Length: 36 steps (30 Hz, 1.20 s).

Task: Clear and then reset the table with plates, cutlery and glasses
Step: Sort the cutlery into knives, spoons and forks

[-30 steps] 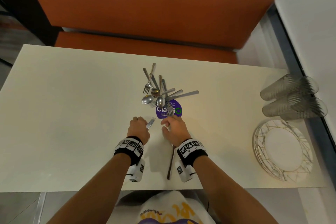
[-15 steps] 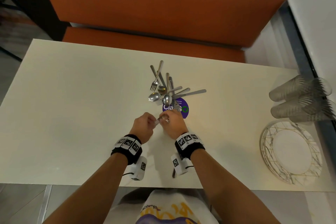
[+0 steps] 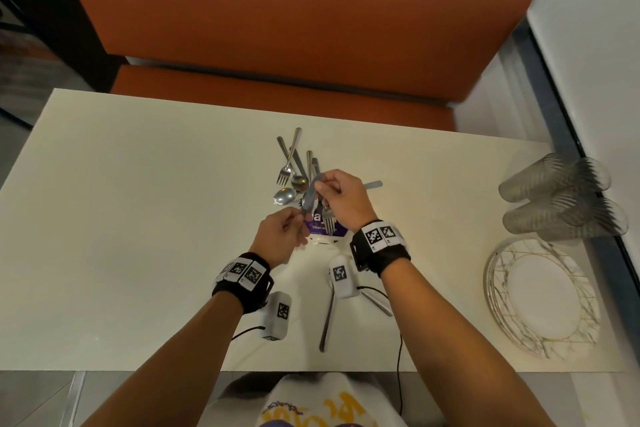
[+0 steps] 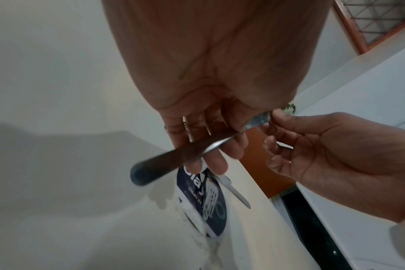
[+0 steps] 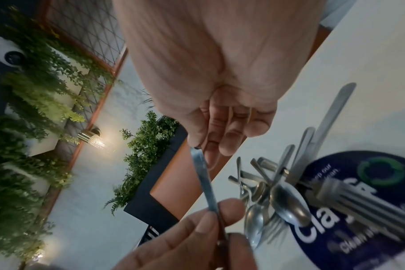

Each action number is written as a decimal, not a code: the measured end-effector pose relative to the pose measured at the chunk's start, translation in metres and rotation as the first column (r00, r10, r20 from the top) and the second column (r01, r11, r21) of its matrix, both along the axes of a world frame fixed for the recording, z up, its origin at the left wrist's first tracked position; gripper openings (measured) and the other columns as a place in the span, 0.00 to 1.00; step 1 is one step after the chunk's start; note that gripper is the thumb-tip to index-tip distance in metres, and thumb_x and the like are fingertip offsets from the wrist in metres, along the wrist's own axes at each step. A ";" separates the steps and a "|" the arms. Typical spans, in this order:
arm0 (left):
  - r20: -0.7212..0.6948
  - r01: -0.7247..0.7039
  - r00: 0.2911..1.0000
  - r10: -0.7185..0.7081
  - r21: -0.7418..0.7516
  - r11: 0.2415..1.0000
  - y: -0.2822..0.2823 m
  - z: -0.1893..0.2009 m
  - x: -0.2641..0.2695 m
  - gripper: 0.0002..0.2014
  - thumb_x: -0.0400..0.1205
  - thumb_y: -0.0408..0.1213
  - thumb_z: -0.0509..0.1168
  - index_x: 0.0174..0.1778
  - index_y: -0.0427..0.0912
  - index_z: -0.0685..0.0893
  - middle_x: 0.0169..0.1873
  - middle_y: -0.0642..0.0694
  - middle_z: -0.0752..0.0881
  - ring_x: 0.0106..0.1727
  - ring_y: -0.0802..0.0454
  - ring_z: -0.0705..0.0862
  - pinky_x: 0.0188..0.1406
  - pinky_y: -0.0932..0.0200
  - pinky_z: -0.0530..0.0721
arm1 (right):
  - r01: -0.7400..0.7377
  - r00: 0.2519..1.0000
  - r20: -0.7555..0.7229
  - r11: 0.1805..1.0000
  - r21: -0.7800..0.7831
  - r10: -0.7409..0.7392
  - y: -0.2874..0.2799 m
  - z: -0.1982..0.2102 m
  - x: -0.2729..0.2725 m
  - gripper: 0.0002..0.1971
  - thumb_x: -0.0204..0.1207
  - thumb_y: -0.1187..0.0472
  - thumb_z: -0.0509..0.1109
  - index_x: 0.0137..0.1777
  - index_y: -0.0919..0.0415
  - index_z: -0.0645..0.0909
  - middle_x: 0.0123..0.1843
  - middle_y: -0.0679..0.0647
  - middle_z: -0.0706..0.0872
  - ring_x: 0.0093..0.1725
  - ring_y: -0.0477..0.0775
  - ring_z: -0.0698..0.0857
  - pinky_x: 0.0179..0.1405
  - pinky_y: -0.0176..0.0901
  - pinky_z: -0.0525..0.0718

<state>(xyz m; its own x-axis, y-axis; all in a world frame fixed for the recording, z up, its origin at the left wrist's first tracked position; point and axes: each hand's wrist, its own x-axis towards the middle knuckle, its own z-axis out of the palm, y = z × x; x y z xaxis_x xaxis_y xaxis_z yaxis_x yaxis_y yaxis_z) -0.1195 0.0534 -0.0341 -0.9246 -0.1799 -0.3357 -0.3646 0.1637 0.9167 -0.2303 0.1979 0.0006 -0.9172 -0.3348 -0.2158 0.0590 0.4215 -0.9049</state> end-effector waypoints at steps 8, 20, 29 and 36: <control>0.021 -0.161 0.987 0.160 0.032 0.986 0.000 -0.001 -0.009 0.12 0.92 0.30 0.56 0.53 0.37 0.86 0.33 0.44 0.86 0.30 0.49 0.84 0.32 0.54 0.89 | -0.009 0.994 -0.100 0.951 0.308 0.042 0.035 -0.023 -0.047 0.08 0.84 0.64 0.68 0.56 0.56 0.88 0.49 0.48 0.89 0.48 0.43 0.85 0.44 0.26 0.80; 0.113 -0.262 0.959 0.261 -0.003 0.965 -0.001 -0.007 -0.017 0.14 0.92 0.30 0.55 0.51 0.41 0.87 0.35 0.42 0.87 0.33 0.47 0.86 0.37 0.48 0.92 | -0.174 0.864 -0.189 0.629 0.758 0.467 0.053 -0.075 -0.074 0.08 0.79 0.58 0.74 0.56 0.50 0.85 0.55 0.52 0.83 0.59 0.58 0.76 0.60 0.52 0.77; 0.126 -0.297 0.947 0.294 0.008 0.955 0.000 -0.009 -0.020 0.13 0.92 0.30 0.55 0.53 0.39 0.86 0.35 0.43 0.86 0.34 0.46 0.86 0.38 0.48 0.91 | -0.229 0.824 -0.128 0.531 0.816 0.553 0.076 -0.072 -0.083 0.03 0.80 0.59 0.70 0.49 0.48 0.83 0.50 0.47 0.82 0.57 0.56 0.74 0.58 0.50 0.72; 0.129 -0.331 0.939 0.320 0.074 0.941 0.005 -0.008 -0.022 0.12 0.92 0.29 0.56 0.54 0.36 0.86 0.36 0.41 0.87 0.36 0.42 0.87 0.42 0.44 0.92 | -0.231 0.926 -0.049 0.665 0.710 0.375 0.110 -0.055 -0.083 0.04 0.79 0.62 0.74 0.46 0.52 0.84 0.46 0.48 0.85 0.53 0.56 0.79 0.55 0.50 0.76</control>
<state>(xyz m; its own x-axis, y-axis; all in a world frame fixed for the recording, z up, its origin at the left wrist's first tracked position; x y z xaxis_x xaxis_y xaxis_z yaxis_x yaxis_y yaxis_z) -0.1415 0.0587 -0.0421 -0.7753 -0.4277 -0.4646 -0.4862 -0.0653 0.8714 -0.3132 0.3075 -0.0548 -0.8362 -0.4269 -0.3441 -0.3133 0.8870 -0.3391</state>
